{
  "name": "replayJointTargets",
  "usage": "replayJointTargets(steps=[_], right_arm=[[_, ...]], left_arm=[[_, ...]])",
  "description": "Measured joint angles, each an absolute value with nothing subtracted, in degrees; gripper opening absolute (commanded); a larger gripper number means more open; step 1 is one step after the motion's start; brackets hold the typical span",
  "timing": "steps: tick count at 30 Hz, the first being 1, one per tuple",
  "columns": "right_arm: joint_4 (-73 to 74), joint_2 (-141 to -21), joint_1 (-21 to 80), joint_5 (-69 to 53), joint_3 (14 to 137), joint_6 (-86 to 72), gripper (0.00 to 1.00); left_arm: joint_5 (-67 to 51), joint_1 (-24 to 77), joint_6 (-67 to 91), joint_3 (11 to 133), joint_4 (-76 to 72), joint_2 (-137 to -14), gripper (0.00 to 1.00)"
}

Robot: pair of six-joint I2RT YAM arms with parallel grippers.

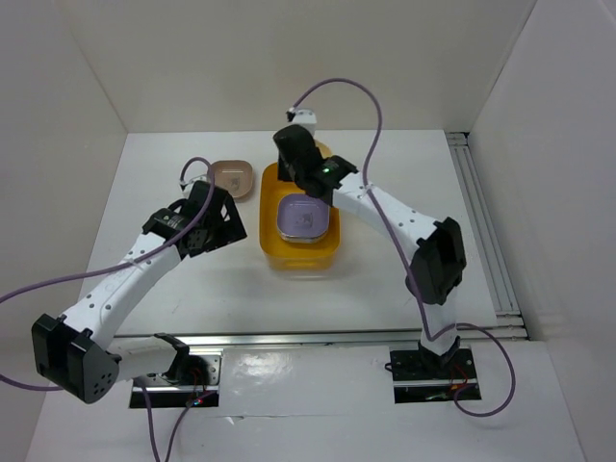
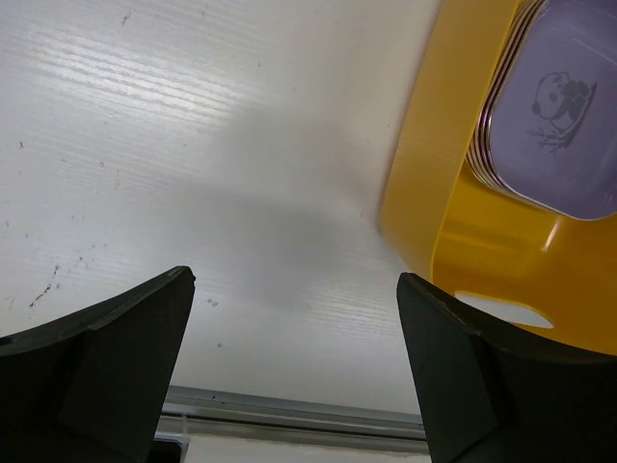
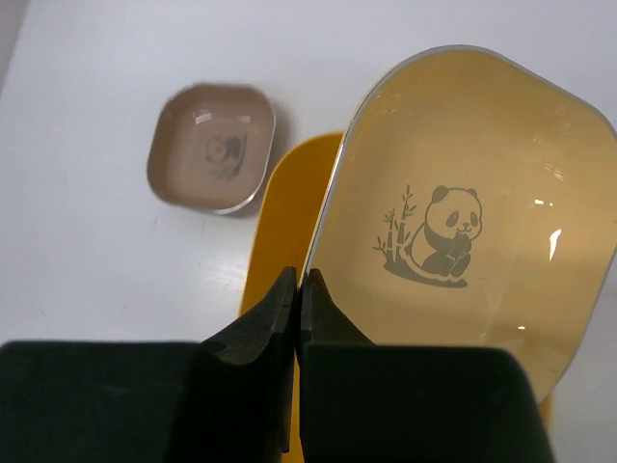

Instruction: Place the plates into the plastic bin on the countertop

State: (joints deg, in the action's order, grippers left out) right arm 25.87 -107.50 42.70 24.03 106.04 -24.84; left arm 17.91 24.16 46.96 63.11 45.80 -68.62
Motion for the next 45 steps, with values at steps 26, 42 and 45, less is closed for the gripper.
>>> replayJointTargets(steps=[26, 42, 45], right_arm=[[32.05, -113.49, 54.85, 31.14, 106.13, -31.40, 1.00], [19.86, -89.27, 61.19, 30.61, 78.08, -23.05, 1.00], [19.18, -88.75, 61.21, 30.63, 75.85, -23.05, 1.00]], left_arm=[[12.91, 7.53, 46.48, 74.06, 40.80, -85.93, 1.00], [12.51, -0.36, 38.89, 107.85, 35.16, -126.28, 0.95], [12.53, -1.08, 39.42, 108.53, 35.88, -129.73, 0.89]])
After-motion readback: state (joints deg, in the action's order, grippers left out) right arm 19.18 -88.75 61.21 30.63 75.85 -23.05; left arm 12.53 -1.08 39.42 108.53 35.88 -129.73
